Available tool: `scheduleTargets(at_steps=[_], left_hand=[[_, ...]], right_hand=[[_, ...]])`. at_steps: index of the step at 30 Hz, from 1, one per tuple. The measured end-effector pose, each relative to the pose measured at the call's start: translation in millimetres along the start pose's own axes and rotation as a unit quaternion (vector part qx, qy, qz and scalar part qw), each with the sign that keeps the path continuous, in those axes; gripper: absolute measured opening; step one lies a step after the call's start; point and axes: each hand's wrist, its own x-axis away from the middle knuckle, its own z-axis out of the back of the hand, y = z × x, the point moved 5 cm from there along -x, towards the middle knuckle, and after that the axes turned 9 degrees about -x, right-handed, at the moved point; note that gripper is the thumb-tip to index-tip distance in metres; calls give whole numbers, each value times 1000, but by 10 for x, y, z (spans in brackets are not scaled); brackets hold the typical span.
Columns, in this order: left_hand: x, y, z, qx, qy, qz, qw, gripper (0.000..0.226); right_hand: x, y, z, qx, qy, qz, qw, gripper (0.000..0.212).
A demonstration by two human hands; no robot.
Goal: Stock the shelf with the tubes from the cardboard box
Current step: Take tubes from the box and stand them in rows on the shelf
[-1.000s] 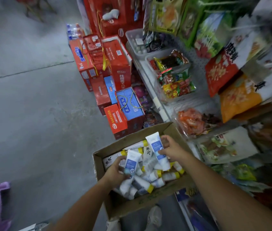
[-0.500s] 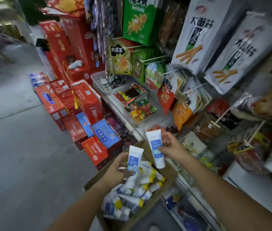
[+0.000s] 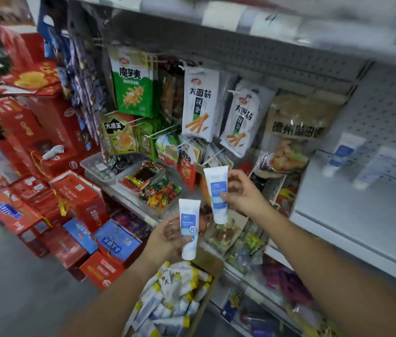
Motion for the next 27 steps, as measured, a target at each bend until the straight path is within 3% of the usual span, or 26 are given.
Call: scheduleTargets(at_steps=[12, 17, 27], left_hand=[[235, 1161, -1088, -114, -84, -127, 982, 69], [372, 1419, -1640, -82, -119, -119, 982, 70], [567, 1785, -2833, -117, -169, -178, 962, 66]], right_hand=[[915, -638, 1015, -54, 70, 57, 994, 43], [1304, -740, 1551, -49, 108, 62, 991, 44], [2226, -711, 2739, -68, 202, 70, 975, 44]])
